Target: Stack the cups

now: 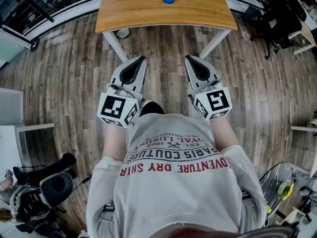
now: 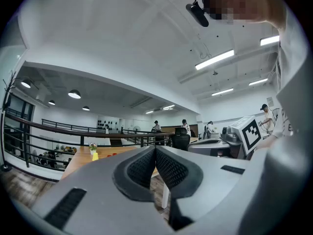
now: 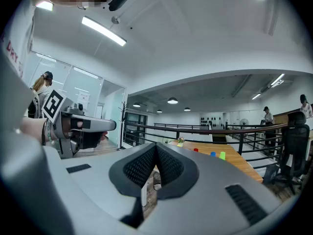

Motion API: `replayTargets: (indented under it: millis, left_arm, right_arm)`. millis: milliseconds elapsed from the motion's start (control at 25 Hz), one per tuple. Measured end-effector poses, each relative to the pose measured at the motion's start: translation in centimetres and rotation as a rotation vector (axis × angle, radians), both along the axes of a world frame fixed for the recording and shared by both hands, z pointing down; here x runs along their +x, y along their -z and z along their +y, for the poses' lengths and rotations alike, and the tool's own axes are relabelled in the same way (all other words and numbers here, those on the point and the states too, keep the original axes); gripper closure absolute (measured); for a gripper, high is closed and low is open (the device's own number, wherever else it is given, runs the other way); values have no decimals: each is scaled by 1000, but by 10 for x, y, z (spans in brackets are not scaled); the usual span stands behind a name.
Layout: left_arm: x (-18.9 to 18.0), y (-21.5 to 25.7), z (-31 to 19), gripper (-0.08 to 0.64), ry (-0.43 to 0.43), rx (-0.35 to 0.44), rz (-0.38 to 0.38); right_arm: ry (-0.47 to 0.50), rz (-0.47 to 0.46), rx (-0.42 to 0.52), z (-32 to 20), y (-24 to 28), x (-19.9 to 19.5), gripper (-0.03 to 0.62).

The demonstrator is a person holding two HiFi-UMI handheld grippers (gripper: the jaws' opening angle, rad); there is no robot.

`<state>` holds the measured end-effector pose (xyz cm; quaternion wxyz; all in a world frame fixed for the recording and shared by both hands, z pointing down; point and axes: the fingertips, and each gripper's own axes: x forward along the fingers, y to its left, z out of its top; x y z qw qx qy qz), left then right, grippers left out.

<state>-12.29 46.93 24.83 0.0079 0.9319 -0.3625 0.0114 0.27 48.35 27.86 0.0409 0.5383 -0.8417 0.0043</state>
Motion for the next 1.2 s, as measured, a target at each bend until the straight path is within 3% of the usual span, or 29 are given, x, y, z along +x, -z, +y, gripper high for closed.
replayTargets:
  millis: [440,680,720,760,800,1200]
  left_arm:
    - [-2,-3,6,544,-9,0,4]
    - [4,-9,5,544,-7,-11,4]
    - [5,-10,4,544,-6,-15,4]
    - [5,-11,2,545,-5,-19,3]
    - [5,-12,0,544,-4,-24,1]
    - [-1,-27,-60,544,36,-58,3]
  right_arm:
    - [-6,-12,-23,6,-7,-3,575]
    - [-14,5,12,5,-6,5,570]
    - [-15,10,13,3,-6,7,506]
    - [-12,10,11,0,-7,8,382]
    - [-11,8,5,-4,-7,9,344]
    - [2,0,-38,-68,-23,13,344]
